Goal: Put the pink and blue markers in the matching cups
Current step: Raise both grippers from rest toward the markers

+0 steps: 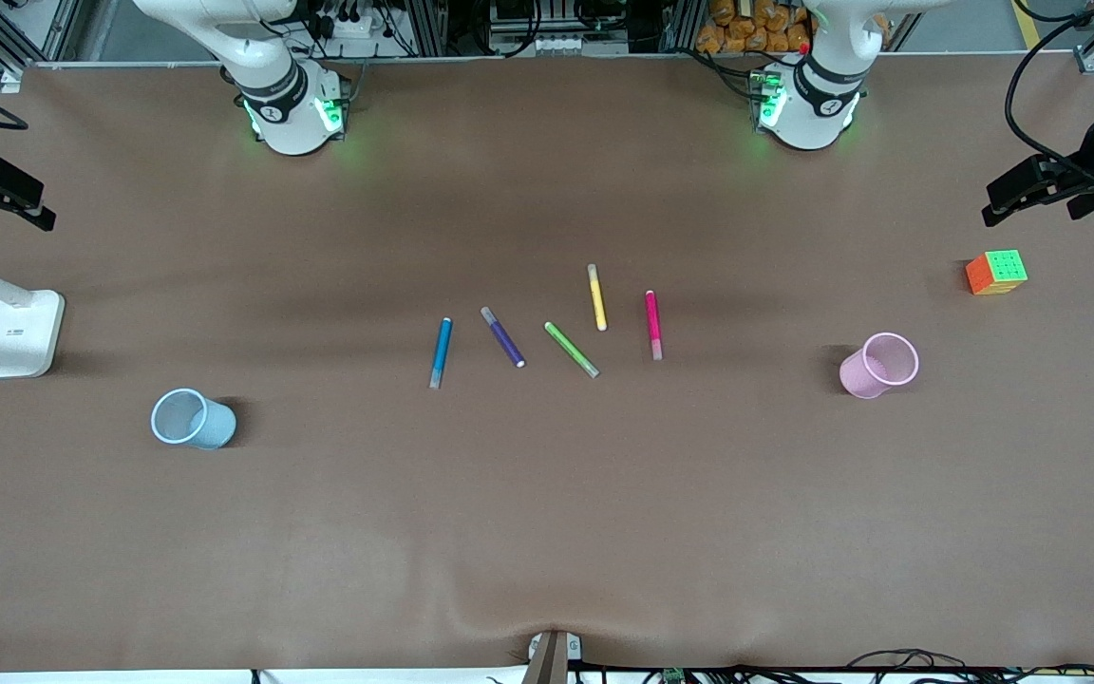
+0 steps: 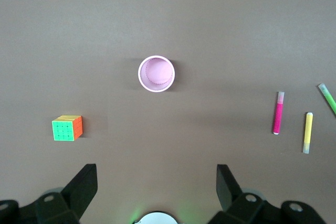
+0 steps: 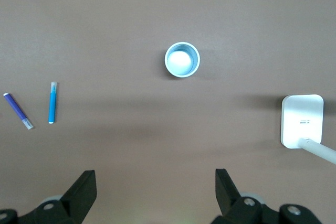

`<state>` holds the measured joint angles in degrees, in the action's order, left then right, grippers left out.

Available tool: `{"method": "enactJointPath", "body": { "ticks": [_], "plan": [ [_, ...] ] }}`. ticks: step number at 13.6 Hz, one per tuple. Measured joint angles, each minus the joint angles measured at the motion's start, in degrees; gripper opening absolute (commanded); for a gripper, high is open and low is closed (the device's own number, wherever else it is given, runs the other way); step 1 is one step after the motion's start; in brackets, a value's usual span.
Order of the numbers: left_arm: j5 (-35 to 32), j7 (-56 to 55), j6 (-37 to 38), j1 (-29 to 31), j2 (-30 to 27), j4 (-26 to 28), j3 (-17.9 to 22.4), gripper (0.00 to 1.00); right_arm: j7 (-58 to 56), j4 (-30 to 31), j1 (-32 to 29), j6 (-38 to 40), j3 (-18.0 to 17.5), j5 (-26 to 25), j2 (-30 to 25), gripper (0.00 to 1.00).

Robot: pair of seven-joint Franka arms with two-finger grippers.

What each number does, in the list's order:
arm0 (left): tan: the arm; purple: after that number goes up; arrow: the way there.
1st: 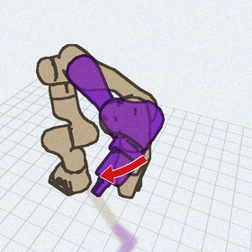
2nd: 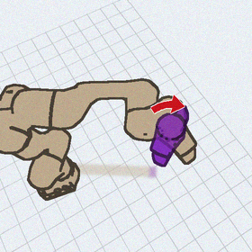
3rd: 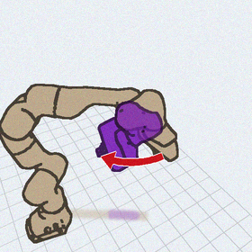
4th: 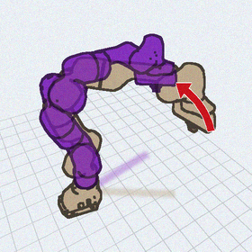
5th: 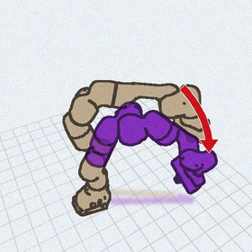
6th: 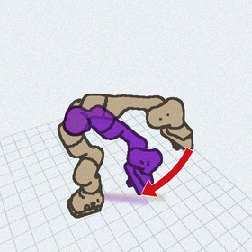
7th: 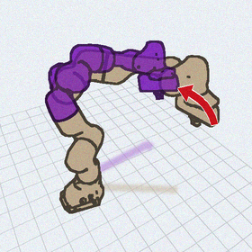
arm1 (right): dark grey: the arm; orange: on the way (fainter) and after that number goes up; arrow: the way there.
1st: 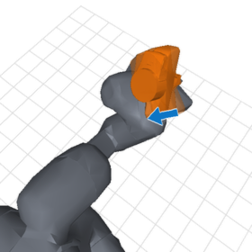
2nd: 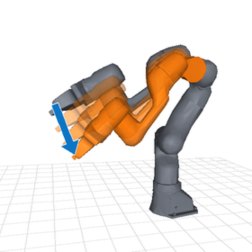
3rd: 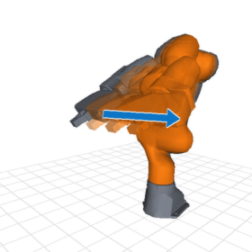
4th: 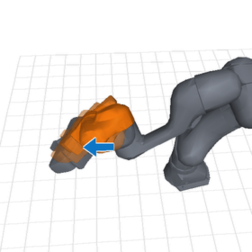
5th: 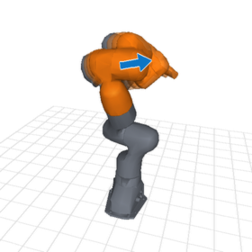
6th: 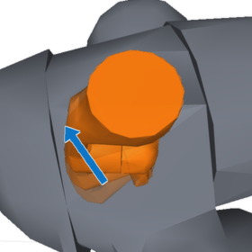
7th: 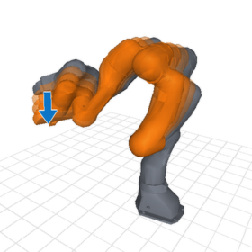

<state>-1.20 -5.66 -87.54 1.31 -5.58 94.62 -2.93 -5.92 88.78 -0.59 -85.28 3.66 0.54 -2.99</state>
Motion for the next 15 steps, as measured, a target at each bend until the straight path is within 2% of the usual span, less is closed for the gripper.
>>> {"method": "enactJointPath", "body": {
  "ticks": [5,12,15],
  "plan": [
    [0.00,0.00,0.04,0.03,0.36,-0.28,0.02,1.00,-0.32,-2.93,0.00,-0.03,0.00,-0.01,2.57,1.00],
    [0.00,-0.43,0.21,-0.05,2.50,-0.67,-0.04,1.00,-2.44,-2.85,0.00,0.78,0.00,-0.01,2.76,1.00],
    [0.00,-6.42,0.37,-0.91,5.37,-0.40,-1.93,1.00,-0.82,-2.63,0.00,1.21,-0.05,-0.01,2.76,1.00]
  ]
}}
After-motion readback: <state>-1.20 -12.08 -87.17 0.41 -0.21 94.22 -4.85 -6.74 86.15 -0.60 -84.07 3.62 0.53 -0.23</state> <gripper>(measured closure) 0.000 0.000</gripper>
